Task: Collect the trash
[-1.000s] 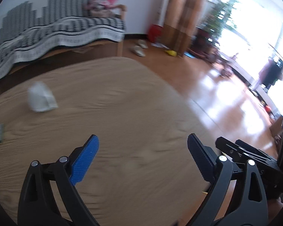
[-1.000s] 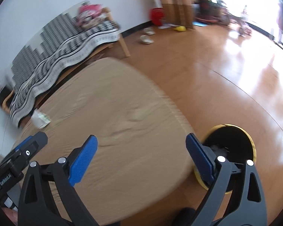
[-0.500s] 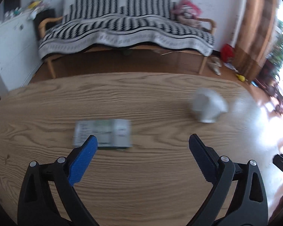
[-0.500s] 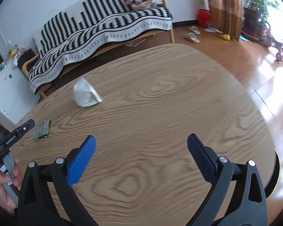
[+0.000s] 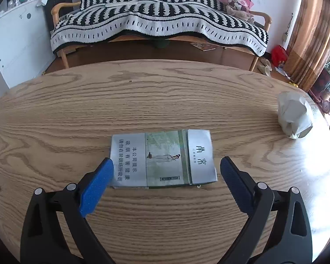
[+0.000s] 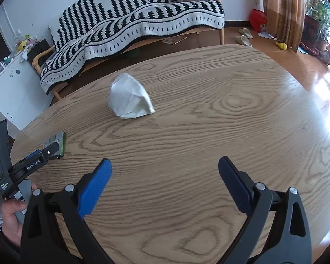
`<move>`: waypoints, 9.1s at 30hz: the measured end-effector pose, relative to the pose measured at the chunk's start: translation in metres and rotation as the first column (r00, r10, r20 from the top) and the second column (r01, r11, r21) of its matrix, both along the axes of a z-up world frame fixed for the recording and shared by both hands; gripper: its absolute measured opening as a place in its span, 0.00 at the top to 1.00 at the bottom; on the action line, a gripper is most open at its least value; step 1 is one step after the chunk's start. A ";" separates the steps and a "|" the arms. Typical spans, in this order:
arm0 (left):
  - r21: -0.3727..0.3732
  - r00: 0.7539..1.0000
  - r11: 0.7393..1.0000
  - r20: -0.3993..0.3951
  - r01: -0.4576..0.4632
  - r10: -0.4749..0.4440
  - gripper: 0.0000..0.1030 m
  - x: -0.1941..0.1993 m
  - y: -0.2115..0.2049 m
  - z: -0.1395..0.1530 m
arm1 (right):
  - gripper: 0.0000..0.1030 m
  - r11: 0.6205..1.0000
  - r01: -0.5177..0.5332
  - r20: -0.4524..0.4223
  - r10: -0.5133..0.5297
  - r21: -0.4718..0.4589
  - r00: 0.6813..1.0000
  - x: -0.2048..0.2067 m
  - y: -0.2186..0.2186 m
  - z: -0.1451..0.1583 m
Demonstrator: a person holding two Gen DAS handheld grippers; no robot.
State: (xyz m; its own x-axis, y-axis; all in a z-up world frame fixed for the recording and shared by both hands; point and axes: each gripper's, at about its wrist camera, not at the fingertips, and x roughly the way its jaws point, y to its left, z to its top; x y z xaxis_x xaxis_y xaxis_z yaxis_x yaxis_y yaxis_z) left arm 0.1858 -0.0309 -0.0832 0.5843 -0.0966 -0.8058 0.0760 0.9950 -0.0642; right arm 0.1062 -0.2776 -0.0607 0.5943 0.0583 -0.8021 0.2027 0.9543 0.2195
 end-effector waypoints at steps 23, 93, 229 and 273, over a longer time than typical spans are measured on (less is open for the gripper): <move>0.157 0.998 0.986 -0.006 0.058 -0.058 0.06 -0.002 -0.009 -0.009 | 0.08 0.997 -0.063 -0.019 0.062 -0.049 0.998 0.087 0.033 -0.021; 0.025 0.695 0.697 0.069 0.716 -0.716 0.44 -0.178 -0.272 0.080 | 0.45 0.952 0.261 0.044 -0.258 -0.162 0.965 -0.265 -0.210 0.043; 0.048 0.996 0.998 0.079 0.028 -0.032 0.07 -0.120 -0.029 0.060 | 0.07 0.981 -0.146 0.033 0.151 -0.127 0.988 -0.083 0.015 0.025; 0.053 0.997 0.998 0.073 0.020 -0.023 0.07 -0.129 -0.022 0.057 | 0.07 0.980 -0.150 0.030 0.155 -0.131 0.988 -0.084 0.015 0.025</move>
State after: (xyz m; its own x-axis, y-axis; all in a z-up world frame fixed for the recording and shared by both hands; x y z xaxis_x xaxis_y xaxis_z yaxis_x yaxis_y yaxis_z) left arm 0.0564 -0.0531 -0.0259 0.6407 -0.0684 -0.7647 0.1001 0.9950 -0.0051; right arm 0.0221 -0.2629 -0.0357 0.6179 0.0486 -0.7848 0.0465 0.9941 0.0982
